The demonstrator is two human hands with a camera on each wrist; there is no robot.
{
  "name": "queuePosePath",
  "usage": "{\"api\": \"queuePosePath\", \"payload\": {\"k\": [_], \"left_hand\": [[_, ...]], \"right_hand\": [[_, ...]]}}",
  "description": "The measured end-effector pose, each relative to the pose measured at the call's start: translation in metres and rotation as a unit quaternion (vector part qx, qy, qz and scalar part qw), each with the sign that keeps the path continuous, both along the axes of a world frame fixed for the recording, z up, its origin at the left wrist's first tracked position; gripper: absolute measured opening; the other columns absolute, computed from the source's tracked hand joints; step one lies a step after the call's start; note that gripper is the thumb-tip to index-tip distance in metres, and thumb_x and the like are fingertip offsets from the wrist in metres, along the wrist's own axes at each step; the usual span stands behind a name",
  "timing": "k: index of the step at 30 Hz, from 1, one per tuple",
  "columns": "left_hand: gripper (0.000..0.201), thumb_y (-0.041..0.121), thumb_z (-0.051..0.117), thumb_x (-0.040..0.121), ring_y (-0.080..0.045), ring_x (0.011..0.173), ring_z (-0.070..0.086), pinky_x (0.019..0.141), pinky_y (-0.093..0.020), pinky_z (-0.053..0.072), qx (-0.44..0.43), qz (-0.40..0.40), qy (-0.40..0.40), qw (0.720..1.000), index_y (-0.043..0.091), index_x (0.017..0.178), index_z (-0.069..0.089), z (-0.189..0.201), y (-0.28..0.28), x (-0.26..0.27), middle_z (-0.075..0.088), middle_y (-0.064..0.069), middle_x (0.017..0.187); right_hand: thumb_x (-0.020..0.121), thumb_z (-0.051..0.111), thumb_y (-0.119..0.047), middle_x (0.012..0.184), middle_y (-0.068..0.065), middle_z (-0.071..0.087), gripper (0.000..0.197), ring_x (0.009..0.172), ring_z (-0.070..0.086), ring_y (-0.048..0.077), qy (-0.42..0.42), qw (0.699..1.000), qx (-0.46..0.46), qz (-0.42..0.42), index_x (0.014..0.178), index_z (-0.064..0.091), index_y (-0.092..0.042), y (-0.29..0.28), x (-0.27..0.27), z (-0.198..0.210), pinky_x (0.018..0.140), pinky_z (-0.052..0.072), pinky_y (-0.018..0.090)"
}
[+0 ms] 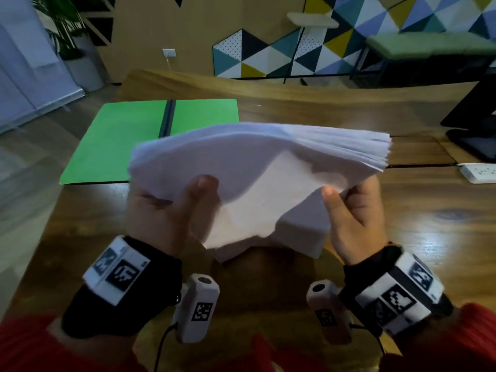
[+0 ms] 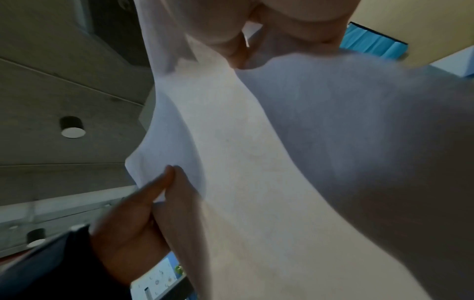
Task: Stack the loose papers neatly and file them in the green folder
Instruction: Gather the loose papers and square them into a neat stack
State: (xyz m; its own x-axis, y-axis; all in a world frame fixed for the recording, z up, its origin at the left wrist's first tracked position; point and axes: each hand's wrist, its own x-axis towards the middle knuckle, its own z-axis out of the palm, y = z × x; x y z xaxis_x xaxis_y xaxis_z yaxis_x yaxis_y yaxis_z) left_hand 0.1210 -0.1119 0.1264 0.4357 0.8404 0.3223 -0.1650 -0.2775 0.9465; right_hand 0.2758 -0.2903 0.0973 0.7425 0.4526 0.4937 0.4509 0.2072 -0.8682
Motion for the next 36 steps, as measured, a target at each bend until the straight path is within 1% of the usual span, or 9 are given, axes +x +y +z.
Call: {"api": "queuePosePath", "payload": {"k": [3,6,10,13,16,21,26,29,36], "left_hand": [[0.062,0.066,0.076,0.041,0.009,0.058,0.060,0.051,-0.008,0.046,0.018,-0.011,-0.059,0.998,0.024,0.081,0.054,0.015,0.000,-0.005,0.069,0.021,0.065],[0.054,0.068,0.075,0.041,0.007,0.053,0.061,0.050,-0.007,0.046,0.001,-0.035,-0.070,0.997,0.027,0.071,0.059,0.014,-0.006,-0.003,0.069,0.022,0.058],[0.073,0.064,0.070,0.054,-0.019,0.062,0.058,0.048,-0.023,0.048,0.015,-0.068,-0.158,0.985,-0.005,0.070,0.054,0.025,-0.013,-0.001,0.058,-0.017,0.068],[0.091,0.058,0.075,0.058,-0.042,0.079,0.056,0.061,-0.053,0.051,0.026,-0.103,-0.202,0.974,-0.020,0.090,0.038,0.041,-0.011,0.003,0.046,-0.038,0.092],[0.080,0.051,0.081,0.052,-0.013,0.080,0.063,0.064,-0.025,0.055,0.027,-0.103,-0.111,0.988,0.007,0.101,0.036,0.048,0.000,0.006,0.051,-0.018,0.099],[0.074,-0.002,0.080,0.060,0.007,0.058,0.065,0.046,-0.012,0.050,-0.074,-0.078,0.009,0.994,-0.002,0.124,0.042,0.023,-0.011,0.015,0.063,0.005,0.082],[0.019,0.007,0.069,0.074,-0.003,0.063,0.069,0.052,-0.019,0.054,-0.039,-0.056,-0.102,0.992,0.008,0.092,0.063,0.042,-0.020,0.010,0.073,0.006,0.070],[0.042,0.033,0.079,0.062,-0.016,0.069,0.071,0.061,-0.032,0.057,-0.015,-0.079,-0.146,0.986,0.006,0.091,0.065,0.038,-0.011,0.004,0.075,0.004,0.073],[0.033,-0.002,0.079,0.063,0.012,0.041,0.055,0.039,-0.003,0.039,-0.094,-0.083,0.128,0.984,0.025,0.056,0.061,-0.012,-0.007,0.014,0.059,0.028,0.038]], "right_hand": [[0.076,0.067,-0.033,0.104,-0.012,0.066,0.044,0.097,0.063,0.012,0.009,0.999,0.031,0.000,0.115,0.051,-0.021,-0.004,-0.004,0.005,0.083,0.051,0.024],[0.073,0.069,-0.045,0.087,-0.014,0.072,0.060,0.078,0.066,0.002,0.052,0.998,-0.006,-0.017,0.108,0.058,0.003,-0.002,-0.004,0.004,0.069,0.050,0.015],[0.075,0.068,-0.041,0.103,0.014,0.065,0.065,0.100,0.061,0.023,0.045,0.999,0.026,0.009,0.112,0.054,0.010,0.000,-0.005,0.014,0.089,0.050,0.030],[0.072,0.071,-0.045,0.097,0.007,0.065,0.068,0.094,0.060,0.018,0.074,0.994,0.071,0.035,0.112,0.051,0.006,-0.001,-0.002,0.027,0.086,0.049,0.029],[0.067,0.077,-0.042,0.095,-0.012,0.071,0.055,0.094,0.064,0.011,0.111,0.988,0.073,0.079,0.108,0.056,-0.011,-0.002,0.001,0.029,0.085,0.050,0.028],[0.056,0.081,-0.048,0.104,-0.012,0.073,0.055,0.108,0.064,0.014,0.141,0.987,0.031,0.074,0.105,0.068,-0.025,0.000,0.003,0.023,0.097,0.049,0.034],[0.064,0.078,-0.036,0.097,-0.010,0.075,0.038,0.098,0.067,0.015,0.081,0.990,0.083,0.086,0.098,0.072,-0.020,-0.008,-0.002,0.048,0.087,0.053,0.032],[0.067,0.075,-0.029,0.094,-0.014,0.075,0.028,0.094,0.068,0.007,0.058,0.986,0.089,0.125,0.094,0.074,-0.026,-0.015,-0.002,0.054,0.082,0.053,0.023],[0.018,0.082,-0.065,0.066,-0.014,0.072,0.057,0.063,0.066,0.004,0.196,0.975,-0.106,0.022,0.060,0.075,-0.027,-0.009,-0.003,-0.005,0.061,0.053,0.022]]}}
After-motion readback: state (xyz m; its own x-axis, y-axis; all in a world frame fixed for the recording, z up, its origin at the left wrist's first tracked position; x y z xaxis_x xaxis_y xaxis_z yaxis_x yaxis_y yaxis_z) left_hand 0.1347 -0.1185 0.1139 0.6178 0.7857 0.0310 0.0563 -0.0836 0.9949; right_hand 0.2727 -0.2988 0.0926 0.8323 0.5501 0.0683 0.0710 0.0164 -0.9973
